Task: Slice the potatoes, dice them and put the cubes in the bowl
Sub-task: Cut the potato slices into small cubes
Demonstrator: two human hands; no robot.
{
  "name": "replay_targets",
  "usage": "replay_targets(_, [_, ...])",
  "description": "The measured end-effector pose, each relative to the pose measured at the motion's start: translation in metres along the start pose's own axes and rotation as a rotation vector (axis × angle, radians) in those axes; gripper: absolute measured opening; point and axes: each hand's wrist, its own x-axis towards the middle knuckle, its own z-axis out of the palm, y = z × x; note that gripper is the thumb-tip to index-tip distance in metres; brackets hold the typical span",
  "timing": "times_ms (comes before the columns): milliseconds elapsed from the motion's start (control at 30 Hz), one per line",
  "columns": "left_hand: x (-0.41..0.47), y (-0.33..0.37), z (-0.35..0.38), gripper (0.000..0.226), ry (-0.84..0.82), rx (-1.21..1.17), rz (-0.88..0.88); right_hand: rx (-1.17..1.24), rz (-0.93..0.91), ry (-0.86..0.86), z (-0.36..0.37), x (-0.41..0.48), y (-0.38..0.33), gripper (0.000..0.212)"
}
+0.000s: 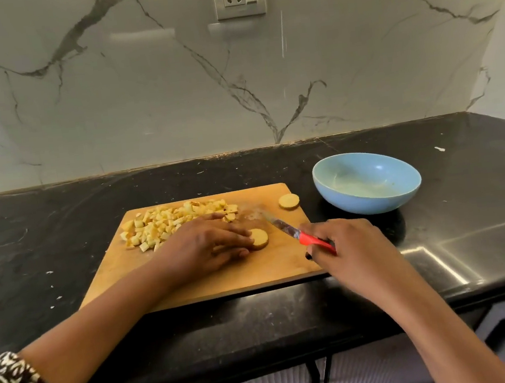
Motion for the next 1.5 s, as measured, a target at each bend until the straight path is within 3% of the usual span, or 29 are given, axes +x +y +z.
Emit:
replay_targets(200, [0.001, 0.006, -0.001, 0.042, -0.035, 0.059, 0.079, -0.14, -0.048, -0.181, -0.026, 0.003, -0.017, 0.037])
replay_targets(667, [0.002, 0.004, 0.0, 0.059, -0.151, 0.167, 0.131, -0.29, -0.183, -0.297, -0.024, 0.026, -0.035, 0.039])
replay_targets(833, [0.002, 0.007, -0.001, 0.066, -0.198, 0.2, 0.127, -0.3, -0.153, -0.361, -0.043, 0.012, -0.034, 0.041])
replay_targets(1100, [0.001, 0.01, -0.004, 0.059, -0.22, 0.191, 0.087, -0.245, -0.049, -0.422, -0.072, -0.004, -0.033, 0.034])
replay_targets(1267, [-0.003, 0.007, -0.004, 0.059, -0.223, 0.186, 0.047, -0.152, -0.008, -0.367, -0.079, -0.007, -0.029, 0.034])
replay_targets(1500, [-0.01, 0.003, -0.003, 0.057, -0.14, 0.256, 0.092, -0.119, -0.083, -0.208, -0.047, 0.006, -0.032, 0.037])
